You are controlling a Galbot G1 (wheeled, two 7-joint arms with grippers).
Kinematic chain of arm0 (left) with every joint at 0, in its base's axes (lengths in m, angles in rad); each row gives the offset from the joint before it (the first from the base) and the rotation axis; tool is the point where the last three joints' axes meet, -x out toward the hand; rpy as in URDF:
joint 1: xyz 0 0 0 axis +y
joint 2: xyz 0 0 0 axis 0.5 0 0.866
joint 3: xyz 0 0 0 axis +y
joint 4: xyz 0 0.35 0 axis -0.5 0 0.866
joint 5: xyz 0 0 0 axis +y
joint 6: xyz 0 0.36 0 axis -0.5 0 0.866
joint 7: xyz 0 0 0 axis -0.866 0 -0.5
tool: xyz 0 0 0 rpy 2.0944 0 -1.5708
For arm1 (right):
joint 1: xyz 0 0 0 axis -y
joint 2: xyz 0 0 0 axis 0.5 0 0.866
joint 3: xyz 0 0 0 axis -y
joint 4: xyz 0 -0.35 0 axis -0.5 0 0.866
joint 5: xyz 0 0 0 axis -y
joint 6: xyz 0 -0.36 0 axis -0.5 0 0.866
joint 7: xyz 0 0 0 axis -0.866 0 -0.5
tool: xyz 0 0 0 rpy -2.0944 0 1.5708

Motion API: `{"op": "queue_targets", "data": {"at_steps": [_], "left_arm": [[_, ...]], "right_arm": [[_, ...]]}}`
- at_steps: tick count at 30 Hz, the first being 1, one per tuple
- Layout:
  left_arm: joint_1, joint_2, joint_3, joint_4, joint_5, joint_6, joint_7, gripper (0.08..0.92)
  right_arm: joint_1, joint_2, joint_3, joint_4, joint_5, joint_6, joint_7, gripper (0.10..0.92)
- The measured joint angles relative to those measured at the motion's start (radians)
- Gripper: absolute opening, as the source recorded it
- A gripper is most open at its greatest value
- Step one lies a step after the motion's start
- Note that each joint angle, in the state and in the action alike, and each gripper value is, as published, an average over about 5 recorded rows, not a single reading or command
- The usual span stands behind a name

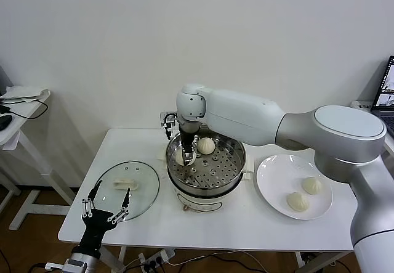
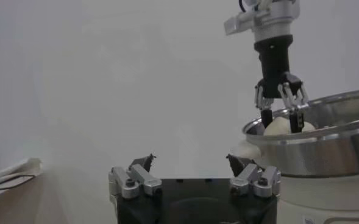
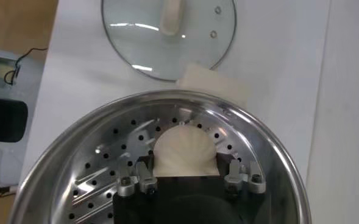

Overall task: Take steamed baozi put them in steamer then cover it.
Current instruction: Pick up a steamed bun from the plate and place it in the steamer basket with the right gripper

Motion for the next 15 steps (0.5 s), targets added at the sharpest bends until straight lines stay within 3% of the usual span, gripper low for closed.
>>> {"op": "queue_targets", "data": {"at_steps": [8, 15], "left_arm": [[0.004, -0.002, 0.000, 0.002, 0.001, -0.005, 0.000, 0.823], [0.013, -0.005, 0.007, -0.003, 0.006, -0.006, -0.002, 0.823]], "right_arm": [[0.002, -0.015, 0.006, 0.009, 0.000, -0.002, -0.005, 0.810], [0.058, -0.111, 0.016, 0.095, 0.038, 0.004, -0.028, 0.822]]}}
